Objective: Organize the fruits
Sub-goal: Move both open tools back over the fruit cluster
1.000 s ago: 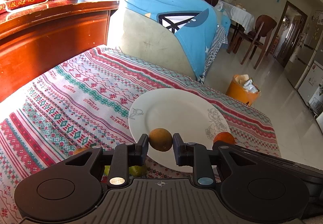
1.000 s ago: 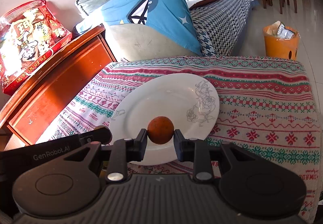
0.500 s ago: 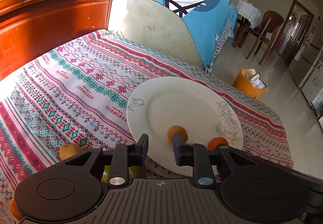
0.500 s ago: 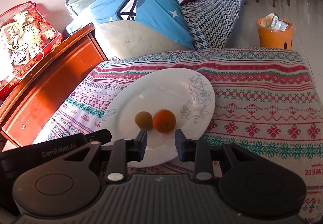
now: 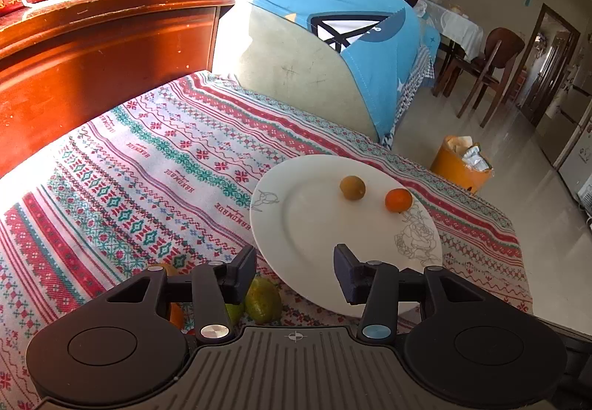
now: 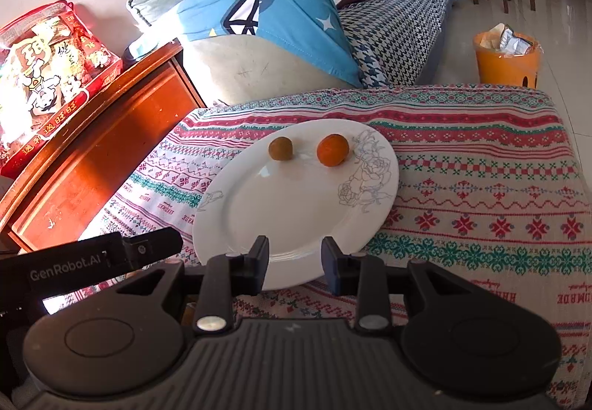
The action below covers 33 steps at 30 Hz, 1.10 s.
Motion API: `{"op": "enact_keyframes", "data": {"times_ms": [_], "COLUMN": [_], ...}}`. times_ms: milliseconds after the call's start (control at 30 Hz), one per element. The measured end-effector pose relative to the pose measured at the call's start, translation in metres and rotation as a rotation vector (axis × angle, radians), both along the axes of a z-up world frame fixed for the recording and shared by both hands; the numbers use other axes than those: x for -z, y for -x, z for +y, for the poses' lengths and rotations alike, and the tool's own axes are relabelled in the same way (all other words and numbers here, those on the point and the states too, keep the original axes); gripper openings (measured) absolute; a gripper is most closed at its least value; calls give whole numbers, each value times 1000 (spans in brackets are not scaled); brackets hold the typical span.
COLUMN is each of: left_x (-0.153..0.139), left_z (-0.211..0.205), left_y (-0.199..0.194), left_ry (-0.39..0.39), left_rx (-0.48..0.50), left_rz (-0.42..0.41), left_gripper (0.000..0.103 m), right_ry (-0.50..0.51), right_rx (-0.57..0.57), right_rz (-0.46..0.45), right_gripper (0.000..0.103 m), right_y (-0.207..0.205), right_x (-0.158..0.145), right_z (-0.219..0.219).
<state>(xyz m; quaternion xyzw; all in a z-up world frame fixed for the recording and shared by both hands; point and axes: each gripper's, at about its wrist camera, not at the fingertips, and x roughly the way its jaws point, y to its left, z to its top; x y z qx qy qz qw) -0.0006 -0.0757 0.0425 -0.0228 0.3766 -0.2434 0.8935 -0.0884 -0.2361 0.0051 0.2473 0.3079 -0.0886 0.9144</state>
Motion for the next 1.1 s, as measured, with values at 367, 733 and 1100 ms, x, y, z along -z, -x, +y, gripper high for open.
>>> {"op": "enact_keyframes", "data": {"times_ms": [367, 733, 1100], "left_x": [-6, 4, 12], "left_z": [26, 65, 85], "left_y": [15, 27, 42], "left_ry": [-23, -62, -101], "left_rx": [-43, -142, -171], "left_rz": [6, 60, 55], "left_gripper": [51, 51, 51], "right_ry": [45, -3, -23], "right_rx": [-72, -170, -238], "right_rz": [2, -8, 19], "right_gripper": [33, 33, 33], "right_y": [15, 33, 27], "right_x": [-6, -4, 6], "right_z": [16, 36, 55]}}
